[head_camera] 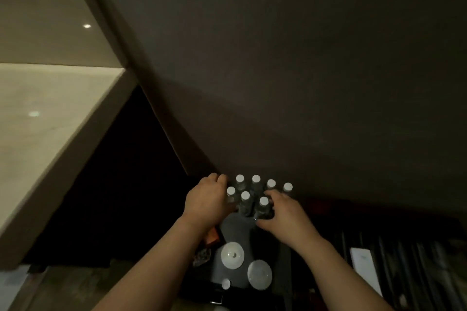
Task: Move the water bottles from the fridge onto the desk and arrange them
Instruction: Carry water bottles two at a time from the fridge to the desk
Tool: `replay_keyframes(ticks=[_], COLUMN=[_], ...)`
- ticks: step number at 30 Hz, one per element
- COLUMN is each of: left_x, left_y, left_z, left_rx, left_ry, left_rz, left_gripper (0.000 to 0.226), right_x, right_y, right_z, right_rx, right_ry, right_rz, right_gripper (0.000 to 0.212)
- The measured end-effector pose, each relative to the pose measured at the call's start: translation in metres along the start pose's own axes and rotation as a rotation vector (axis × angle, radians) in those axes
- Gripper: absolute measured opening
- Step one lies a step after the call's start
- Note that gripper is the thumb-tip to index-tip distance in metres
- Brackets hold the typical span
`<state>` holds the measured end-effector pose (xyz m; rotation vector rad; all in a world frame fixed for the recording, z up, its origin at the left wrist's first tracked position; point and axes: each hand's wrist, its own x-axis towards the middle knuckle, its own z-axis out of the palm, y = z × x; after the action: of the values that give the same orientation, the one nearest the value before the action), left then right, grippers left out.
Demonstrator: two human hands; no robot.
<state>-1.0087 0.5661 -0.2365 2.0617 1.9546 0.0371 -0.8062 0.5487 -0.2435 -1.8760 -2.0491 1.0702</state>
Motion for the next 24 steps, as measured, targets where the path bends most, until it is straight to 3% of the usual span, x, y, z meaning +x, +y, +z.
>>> replay_keyframes(ticks=[8,18,24], left_x=[0.073,0.144,0.148], left_y=[-0.058,-0.098,-0.102], left_z=[0.103,0.23,0.265], left_rx=[-0.127,-0.277,-0.505], left_ry=[-0.107,-0.169,-0.185], left_rz=[-0.05,-0.075,-0.071], left_gripper=[0.06,0.065,0.057], right_x=[0.092,0.17,0.179], right_y=[0.032,0.078,0.087], right_z=[0.095,0.199,0.231], right_rx=[0.105,0.011,0.172], right_ry=[0.071,0.201,0.322], right_rz=[0.173,0.198,0.26], right_gripper=[0.074,0.089,0.077])
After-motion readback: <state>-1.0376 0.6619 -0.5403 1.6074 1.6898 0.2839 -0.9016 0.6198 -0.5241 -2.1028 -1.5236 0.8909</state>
